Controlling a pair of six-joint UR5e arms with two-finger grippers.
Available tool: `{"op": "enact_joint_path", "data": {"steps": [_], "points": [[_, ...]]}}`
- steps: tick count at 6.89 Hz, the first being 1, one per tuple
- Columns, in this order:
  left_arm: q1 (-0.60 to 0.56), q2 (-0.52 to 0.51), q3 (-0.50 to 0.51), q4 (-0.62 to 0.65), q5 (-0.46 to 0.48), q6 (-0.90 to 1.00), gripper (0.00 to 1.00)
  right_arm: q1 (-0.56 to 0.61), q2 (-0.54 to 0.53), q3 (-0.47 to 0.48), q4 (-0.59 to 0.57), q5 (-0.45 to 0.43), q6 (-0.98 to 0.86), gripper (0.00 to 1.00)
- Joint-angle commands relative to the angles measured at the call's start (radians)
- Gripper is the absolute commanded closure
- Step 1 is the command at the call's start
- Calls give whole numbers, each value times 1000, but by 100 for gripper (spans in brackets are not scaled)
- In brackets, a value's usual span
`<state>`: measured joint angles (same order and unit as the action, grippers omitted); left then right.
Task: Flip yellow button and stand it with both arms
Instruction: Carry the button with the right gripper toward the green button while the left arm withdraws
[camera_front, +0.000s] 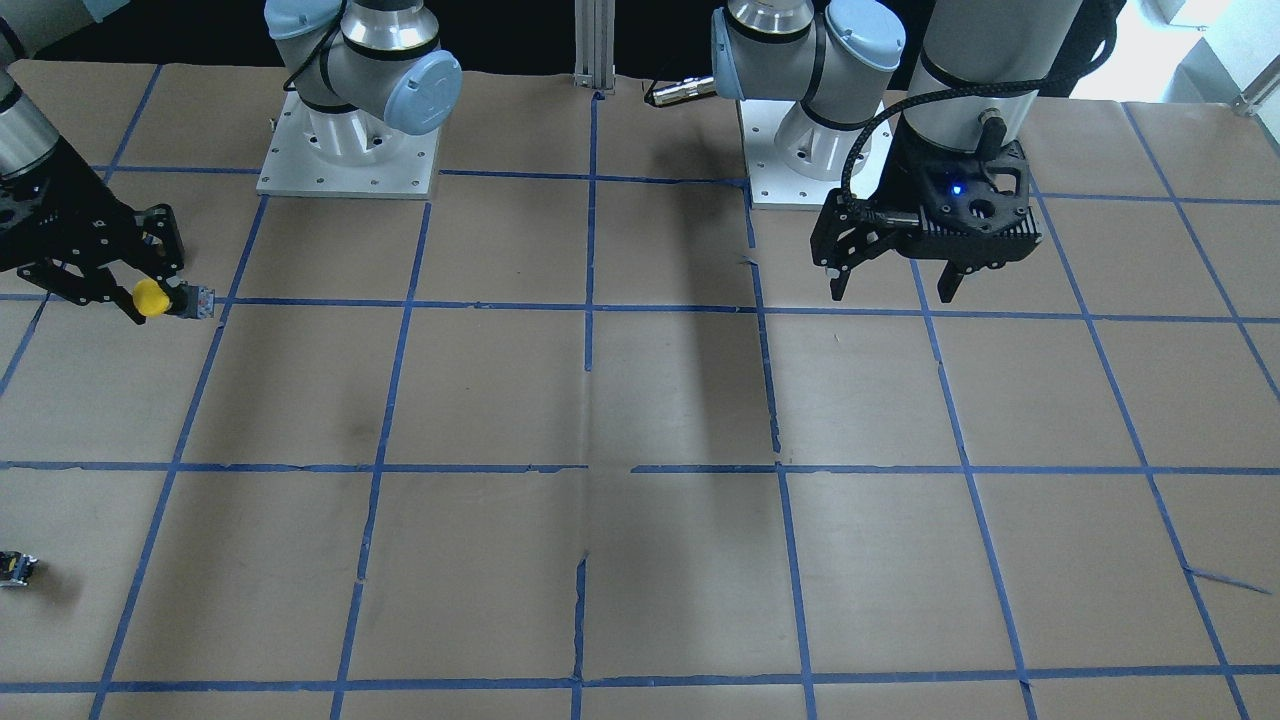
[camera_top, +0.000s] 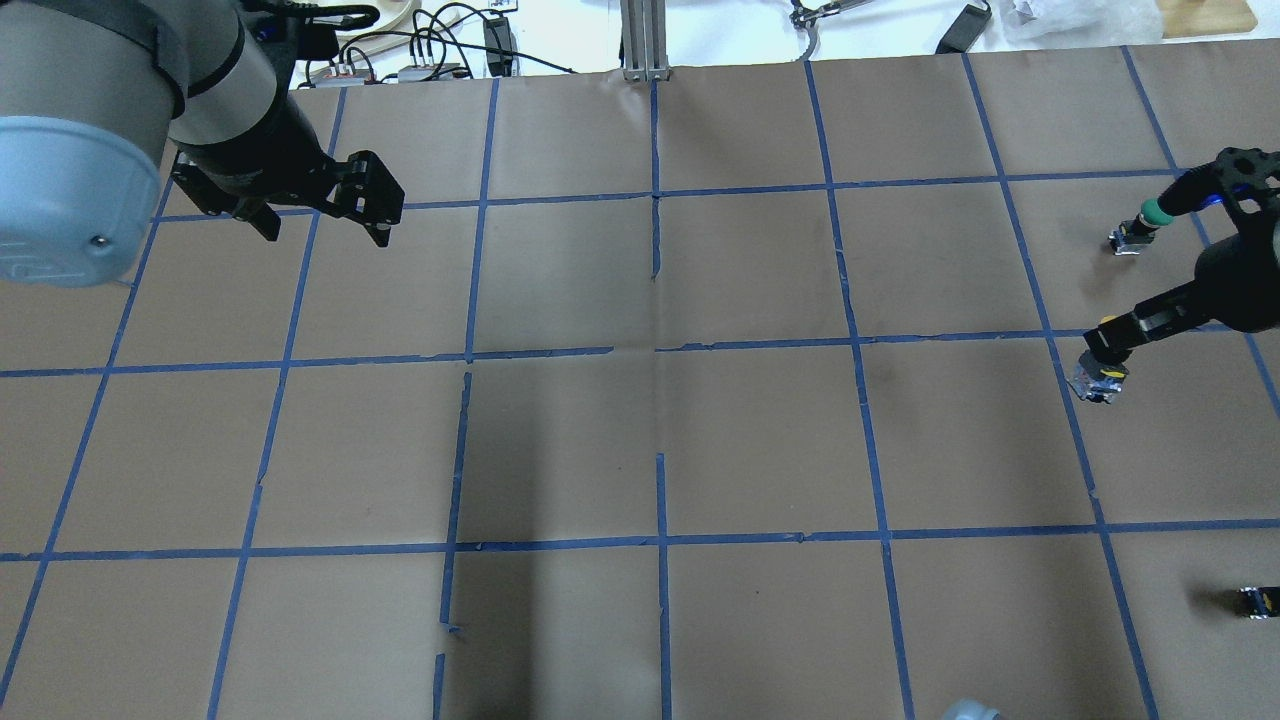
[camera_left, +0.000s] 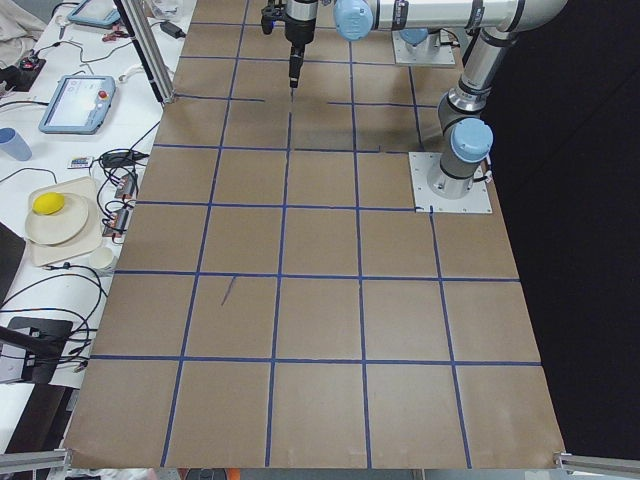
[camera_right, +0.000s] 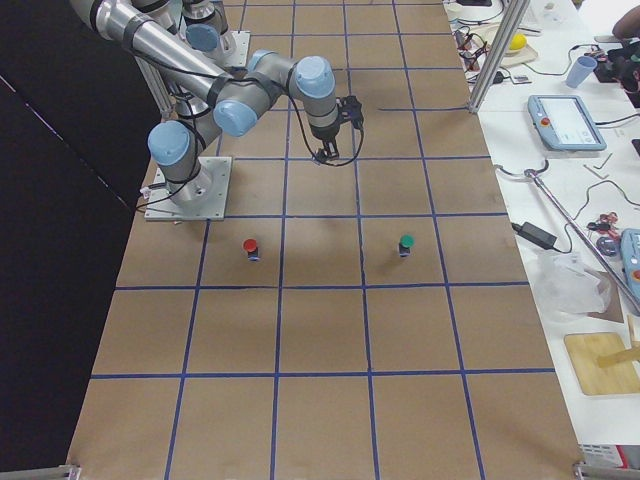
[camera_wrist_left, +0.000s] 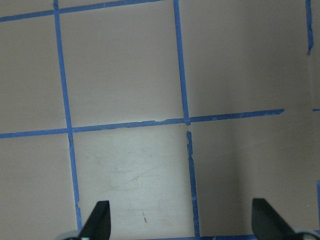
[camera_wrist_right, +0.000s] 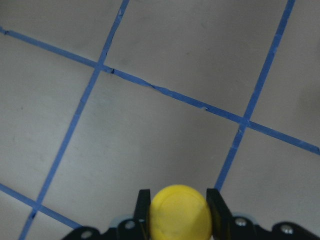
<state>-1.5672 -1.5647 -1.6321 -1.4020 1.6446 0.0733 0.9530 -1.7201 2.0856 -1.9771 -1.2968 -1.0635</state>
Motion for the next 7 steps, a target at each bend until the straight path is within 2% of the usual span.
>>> {"op": "enact_joint_path", "data": {"steps": [1,3,7], "points": [[-1,-3,8,-2,3,-3,0,-88,2,31,-14,7,-332,86],[-2,-3,8,-2,-3,-1,0,-131,19,31,-15,31,-569,86],[-11,-11,21,2,-8,-4,0,-258,199,31,-167,161,-908,88]]}}
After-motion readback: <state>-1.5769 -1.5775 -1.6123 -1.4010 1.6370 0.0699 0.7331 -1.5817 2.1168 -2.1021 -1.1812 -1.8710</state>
